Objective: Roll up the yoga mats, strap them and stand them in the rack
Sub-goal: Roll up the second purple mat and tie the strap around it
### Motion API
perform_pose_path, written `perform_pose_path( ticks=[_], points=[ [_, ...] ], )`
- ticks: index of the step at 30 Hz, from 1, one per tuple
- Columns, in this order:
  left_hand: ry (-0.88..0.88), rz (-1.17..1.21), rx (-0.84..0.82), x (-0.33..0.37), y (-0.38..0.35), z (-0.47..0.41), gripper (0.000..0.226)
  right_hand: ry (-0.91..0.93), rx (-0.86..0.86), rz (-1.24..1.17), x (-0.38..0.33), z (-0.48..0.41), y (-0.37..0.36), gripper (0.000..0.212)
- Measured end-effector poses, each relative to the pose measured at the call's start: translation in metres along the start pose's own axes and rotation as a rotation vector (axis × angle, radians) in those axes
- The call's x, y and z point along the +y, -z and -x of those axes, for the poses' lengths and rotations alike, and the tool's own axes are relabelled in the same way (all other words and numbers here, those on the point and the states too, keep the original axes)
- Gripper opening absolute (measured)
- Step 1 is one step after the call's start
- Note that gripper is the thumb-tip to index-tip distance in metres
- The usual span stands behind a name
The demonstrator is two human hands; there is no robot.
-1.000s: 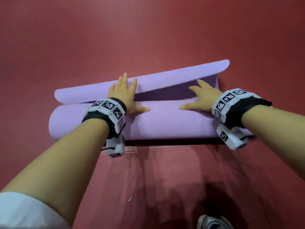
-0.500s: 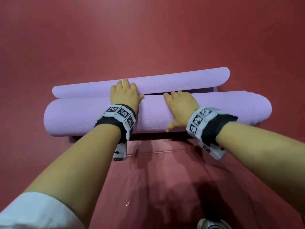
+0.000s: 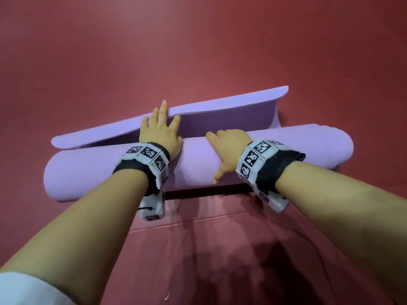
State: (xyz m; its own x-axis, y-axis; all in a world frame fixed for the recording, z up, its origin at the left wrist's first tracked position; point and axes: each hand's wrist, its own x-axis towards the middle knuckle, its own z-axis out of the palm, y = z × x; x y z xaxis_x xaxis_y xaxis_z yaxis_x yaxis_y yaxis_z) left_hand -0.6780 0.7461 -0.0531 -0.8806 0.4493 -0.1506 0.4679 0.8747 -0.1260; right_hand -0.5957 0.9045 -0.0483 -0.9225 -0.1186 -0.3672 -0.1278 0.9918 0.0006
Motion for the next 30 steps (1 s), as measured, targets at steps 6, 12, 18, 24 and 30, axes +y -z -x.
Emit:
perform_pose_path(
  ticks=[6,12,18,24,30],
  points=[
    [-0.199,0.038,0.292,-0.017,0.003,-0.004,0.025,-0.053,0.018,-0.070,0.015,-0.009,0.014,0.086],
    [-0.247,0.083,0.098,-0.037,-0.014,0.011,0.058,-0.050,0.824,0.068,0.008,-0.001,-0.028,0.039],
    [-0.284,0.153,0.091,-0.035,-0.018,0.026,0.080,-0.073,0.332,-0.078,0.012,-0.008,-0.004,0.105],
    [-0.142,0.096,0.086,-0.037,-0.006,0.020,0.133,-0.072,0.096,0.051,0.004,-0.025,0.020,0.139],
    [-0.104,-0.016,-0.081,-0.034,-0.002,0.016,0.136,-0.006,0.261,0.062,0.000,-0.018,0.011,0.105]
  ],
)
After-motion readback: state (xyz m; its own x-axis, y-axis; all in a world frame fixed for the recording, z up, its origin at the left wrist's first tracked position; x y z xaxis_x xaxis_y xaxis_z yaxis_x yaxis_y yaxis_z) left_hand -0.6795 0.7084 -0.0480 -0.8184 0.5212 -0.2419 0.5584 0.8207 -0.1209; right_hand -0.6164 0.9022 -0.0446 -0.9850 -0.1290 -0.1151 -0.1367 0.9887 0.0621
